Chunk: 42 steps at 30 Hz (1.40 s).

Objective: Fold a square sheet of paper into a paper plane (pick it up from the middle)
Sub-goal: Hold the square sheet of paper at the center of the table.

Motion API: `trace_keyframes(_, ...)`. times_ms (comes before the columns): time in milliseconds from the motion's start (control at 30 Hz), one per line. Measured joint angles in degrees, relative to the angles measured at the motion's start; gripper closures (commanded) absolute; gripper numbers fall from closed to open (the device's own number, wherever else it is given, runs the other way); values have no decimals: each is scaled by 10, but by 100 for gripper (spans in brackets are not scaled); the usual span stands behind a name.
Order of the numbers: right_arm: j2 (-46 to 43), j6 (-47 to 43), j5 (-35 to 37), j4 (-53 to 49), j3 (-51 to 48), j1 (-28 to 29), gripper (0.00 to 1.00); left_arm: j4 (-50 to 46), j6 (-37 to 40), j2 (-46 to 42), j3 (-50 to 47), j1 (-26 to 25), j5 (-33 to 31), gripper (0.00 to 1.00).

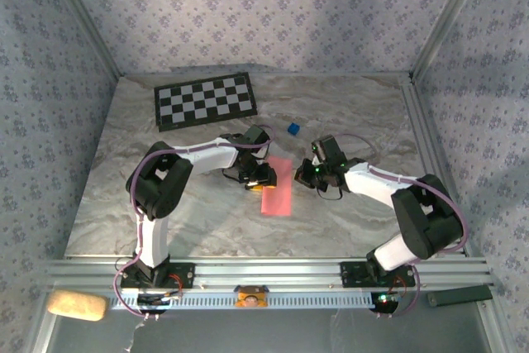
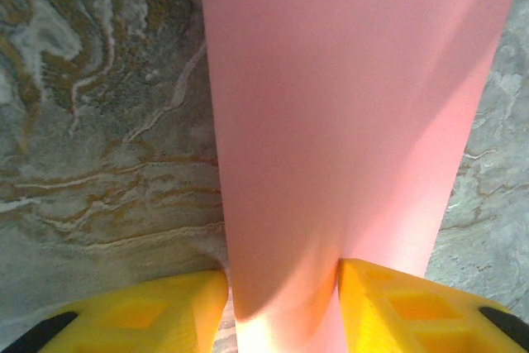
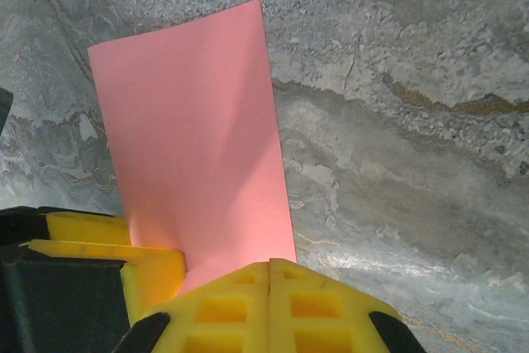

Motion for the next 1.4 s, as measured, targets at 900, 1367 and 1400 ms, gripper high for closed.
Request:
trace_keyframes(900,83,1,-62,61,35,17,100,0,0,0,0,-3,-5,56)
trace_keyframes(1367,127,0,-75,70,38,24,100,0,0,0,0,-3,-5,56)
trace_keyframes(1400,127,-2,-75,70,38,24,100,0,0,0,0,-3,-5,56)
